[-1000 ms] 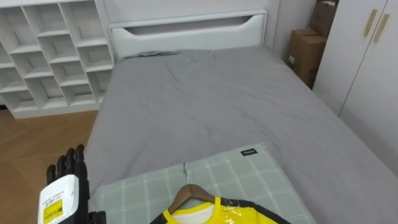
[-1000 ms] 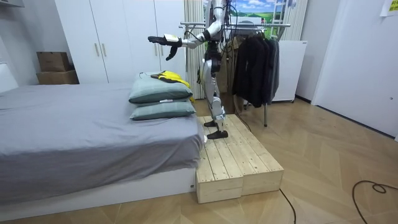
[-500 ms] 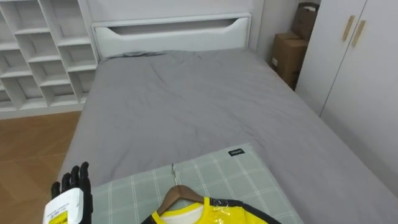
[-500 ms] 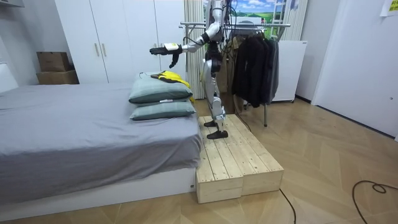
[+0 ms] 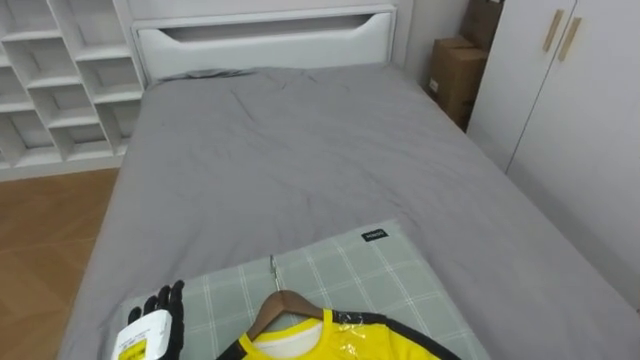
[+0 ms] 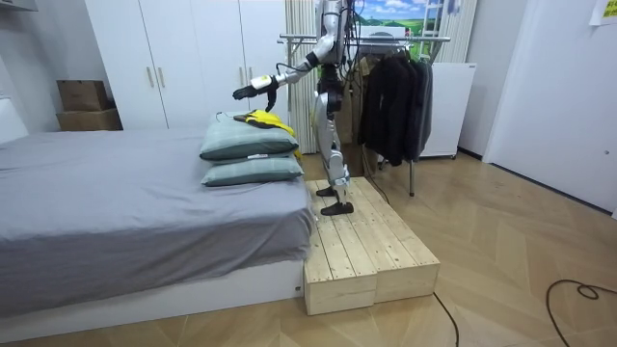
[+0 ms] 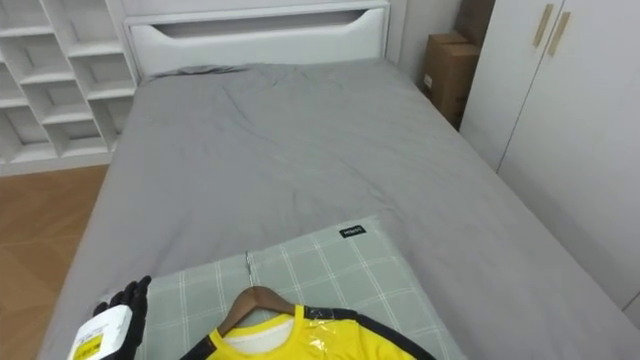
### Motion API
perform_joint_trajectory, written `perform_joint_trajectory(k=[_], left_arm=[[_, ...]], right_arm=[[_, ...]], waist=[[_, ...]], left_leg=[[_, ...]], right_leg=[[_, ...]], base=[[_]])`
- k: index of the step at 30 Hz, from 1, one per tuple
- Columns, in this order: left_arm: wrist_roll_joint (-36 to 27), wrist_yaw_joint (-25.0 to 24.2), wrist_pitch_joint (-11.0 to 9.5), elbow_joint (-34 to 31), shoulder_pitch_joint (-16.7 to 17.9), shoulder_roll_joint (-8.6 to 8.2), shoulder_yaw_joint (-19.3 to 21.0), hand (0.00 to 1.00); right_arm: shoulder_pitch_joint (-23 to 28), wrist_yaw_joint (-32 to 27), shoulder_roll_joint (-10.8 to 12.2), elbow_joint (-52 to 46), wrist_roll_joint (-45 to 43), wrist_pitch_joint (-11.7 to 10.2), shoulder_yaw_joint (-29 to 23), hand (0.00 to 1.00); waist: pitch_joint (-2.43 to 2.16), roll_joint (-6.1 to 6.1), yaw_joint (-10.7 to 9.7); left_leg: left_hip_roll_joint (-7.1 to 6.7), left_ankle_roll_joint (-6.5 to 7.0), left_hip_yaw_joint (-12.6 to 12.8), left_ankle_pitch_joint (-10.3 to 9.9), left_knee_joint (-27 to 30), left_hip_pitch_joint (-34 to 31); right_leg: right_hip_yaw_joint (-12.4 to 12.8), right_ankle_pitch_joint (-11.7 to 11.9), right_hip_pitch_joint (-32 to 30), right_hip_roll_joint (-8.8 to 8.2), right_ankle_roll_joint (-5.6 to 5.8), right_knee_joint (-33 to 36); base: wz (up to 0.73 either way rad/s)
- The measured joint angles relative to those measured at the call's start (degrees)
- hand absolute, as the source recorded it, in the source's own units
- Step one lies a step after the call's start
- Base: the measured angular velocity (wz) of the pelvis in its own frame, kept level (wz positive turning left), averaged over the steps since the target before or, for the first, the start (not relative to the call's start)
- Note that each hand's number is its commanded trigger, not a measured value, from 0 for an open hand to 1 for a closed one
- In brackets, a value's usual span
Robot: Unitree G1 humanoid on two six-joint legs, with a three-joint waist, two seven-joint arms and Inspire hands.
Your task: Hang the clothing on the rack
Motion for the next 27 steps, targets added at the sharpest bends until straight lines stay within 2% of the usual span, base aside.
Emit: perform_joint_trajectory(k=[8, 12, 18, 22, 24, 26, 27], left_arm=[[0.04, -1.38, 0.00, 1.40, -3.58, 0.00, -0.34, 0.00], [-0.11, -1.38, -0.07, 1.77, -4.98, 0.01, -2.11, 0.00], [-0.76, -1.28, -0.28, 6.36, -11.43, 0.41, -3.54, 0.00], [-5.44, -1.11, -1.07, 12.24, -17.55, 0.64, -3.55, 0.00], [-6.11, -1.08, -1.30, 15.27, -20.10, 0.89, -3.55, 0.00], [-6.85, -0.79, -2.20, 17.25, -22.70, 1.54, -3.38, 0.00], [-6.91, -0.61, -2.59, 17.52, -23.15, 1.81, -3.38, 0.00]], right_arm=[[-0.33, 0.08, -0.29, -0.02, 0.27, -0.54, 0.05, 0.00], [-0.72, -0.17, -0.38, -0.14, 0.28, -0.58, 0.22, 0.00], [-3.74, -0.35, -1.21, 0.96, 0.17, -0.47, 2.25, 0.00], [-6.02, -0.55, -1.42, 2.24, 0.28, -0.48, 4.53, 0.00], [-6.99, -0.57, -1.52, 2.86, 0.23, -0.50, 5.21, 0.00], [-8.92, -0.84, -1.38, 3.83, -0.12, -0.44, 5.87, 0.00], [-9.36, -0.95, -1.31, 4.24, -0.21, -0.47, 5.94, 0.00]], waist=[[0.47, 0.90, -0.83], [0.38, 1.09, -0.89], [0.32, 1.68, -1.23], [0.33, 2.23, -1.17], [0.49, 2.47, -1.30], [0.94, 2.69, -1.39], [1.02, 2.67, -1.58]], left_leg=[[-0.03, 0.03, 0.49, 0.02, 0.64, -0.95], [0.02, 0.02, 0.56, 0.02, 0.86, -1.79], [0.04, 0.23, 0.57, 1.01, 0.98, -5.79], [0.13, 0.24, 0.95, 1.45, 1.98, -8.07], [0.24, 0.24, 1.07, 1.45, 2.33, -9.06], [0.34, 0.25, 1.17, 1.60, 2.79, -10.94], [0.33, 0.25, 1.17, 1.75, 2.77, -11.36]], right_leg=[[0.27, 0.00, -0.86, -0.08, 0.00, 0.02], [0.29, 0.00, -1.68, -0.05, 0.00, 0.22], [0.22, 0.86, -6.06, -0.14, -0.11, 0.98], [0.56, 1.52, -8.35, -0.10, -0.25, 1.08], [0.65, 1.80, -9.26, -0.01, -0.30, 1.11], [0.78, 1.94, -11.27, 0.05, -0.37, 1.92], [0.78, 1.98, -11.78, 0.04, -0.38, 2.09]], base=[[-0.03], [0.00], [0.00], [-0.06], [-0.06], [-0.02], [0.00]])
